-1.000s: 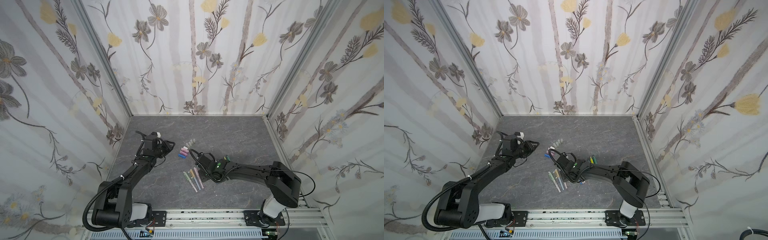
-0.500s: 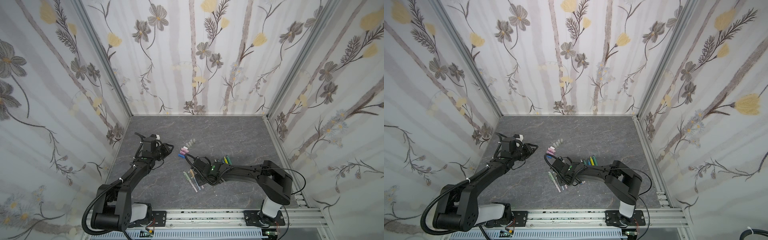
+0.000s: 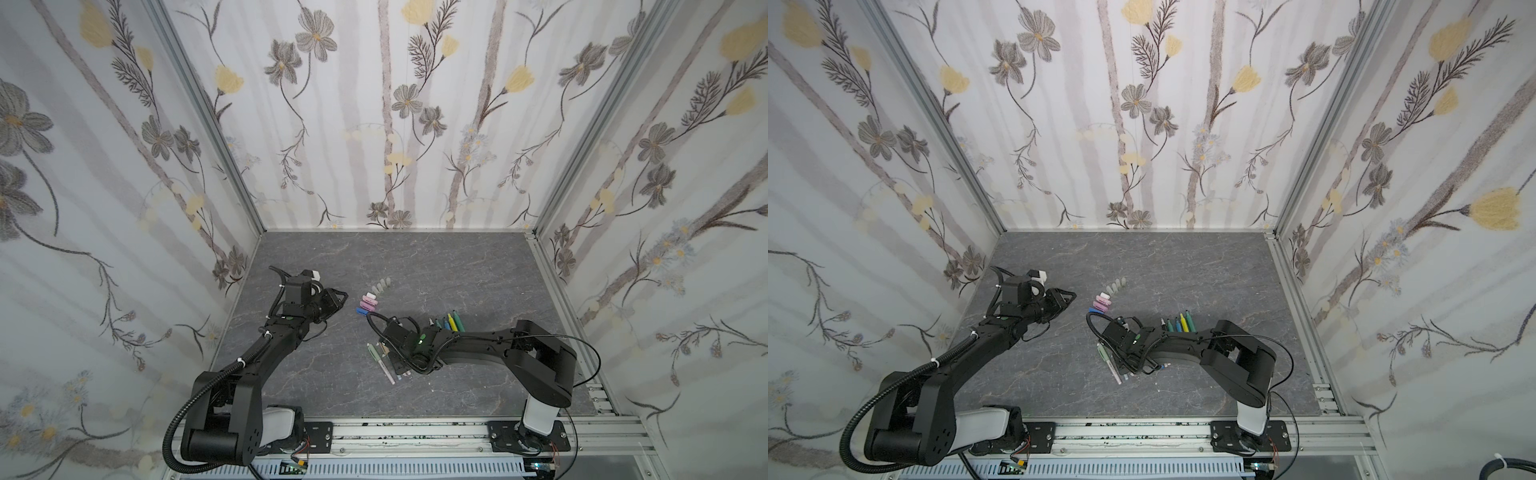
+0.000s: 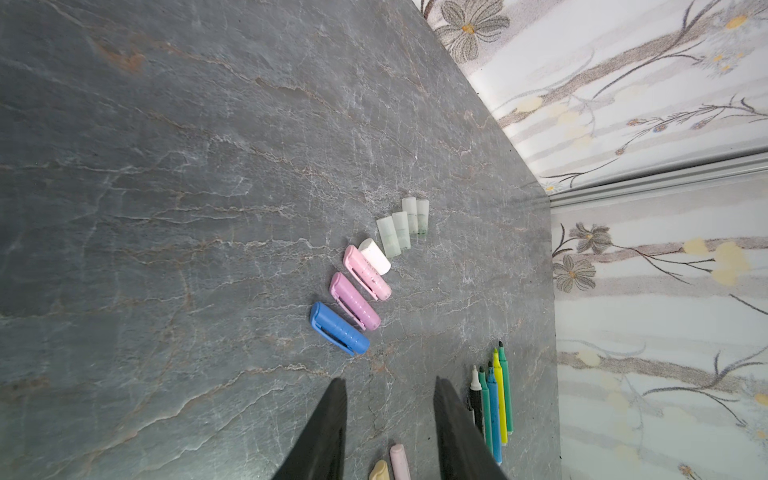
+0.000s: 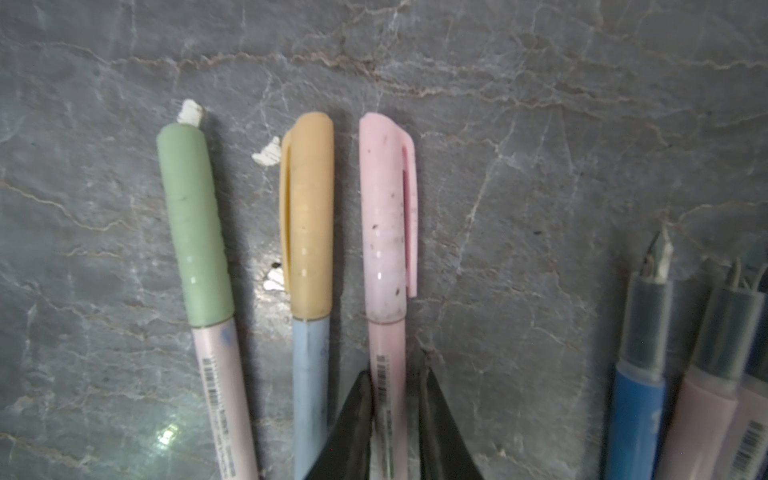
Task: Open the pen caps
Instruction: 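Move the right gripper to the light pink capped pen and grasp its body, then lift the pink pen toward the left gripper and close left gripper on cap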
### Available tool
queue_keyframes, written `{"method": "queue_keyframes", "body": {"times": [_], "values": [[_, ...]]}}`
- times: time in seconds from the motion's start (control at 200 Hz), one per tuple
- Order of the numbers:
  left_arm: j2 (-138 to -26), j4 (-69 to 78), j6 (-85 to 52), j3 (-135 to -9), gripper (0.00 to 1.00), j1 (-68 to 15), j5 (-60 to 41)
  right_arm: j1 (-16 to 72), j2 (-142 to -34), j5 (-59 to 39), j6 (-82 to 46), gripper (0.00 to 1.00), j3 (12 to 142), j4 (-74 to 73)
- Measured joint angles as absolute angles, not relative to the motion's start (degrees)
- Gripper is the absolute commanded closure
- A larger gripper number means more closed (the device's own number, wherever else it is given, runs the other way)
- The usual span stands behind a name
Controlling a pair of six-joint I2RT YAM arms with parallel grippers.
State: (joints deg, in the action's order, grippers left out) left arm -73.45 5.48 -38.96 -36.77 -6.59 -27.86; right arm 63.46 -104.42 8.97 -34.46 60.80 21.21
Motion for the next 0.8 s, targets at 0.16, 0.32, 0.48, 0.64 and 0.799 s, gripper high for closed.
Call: {"method": "queue_keyframes", "body": {"times": [0.16,0.32,0.48,0.64,0.799], "values": [[-73.5,4.0,-38.0,-38.1,0.66,-6.6,-29.1,63.5,-103.6,8.9,-34.5,0.94,59.2,19.2],[-73.5,2.7,-37.3,-38.3,0.67,-6.8,-31.4,62.5,-102.3,7.6,-34.5,0.97,57.8,17.6],[-73.7,0.8,-36.2,-40.2,0.66,-8.3,-33.9,59.1,-96.9,5.2,-34.0,0.98,56.4,20.1],[-74.0,-1.7,-35.6,-43.2,0.66,-11.9,-35.1,54.6,-88.9,3.9,-32.4,0.99,56.2,20.0],[-74.5,-2.4,-35.8,-45.1,0.65,-17.4,-35.6,50.7,-84.7,1.9,-31.0,1.00,57.0,20.0]]}}
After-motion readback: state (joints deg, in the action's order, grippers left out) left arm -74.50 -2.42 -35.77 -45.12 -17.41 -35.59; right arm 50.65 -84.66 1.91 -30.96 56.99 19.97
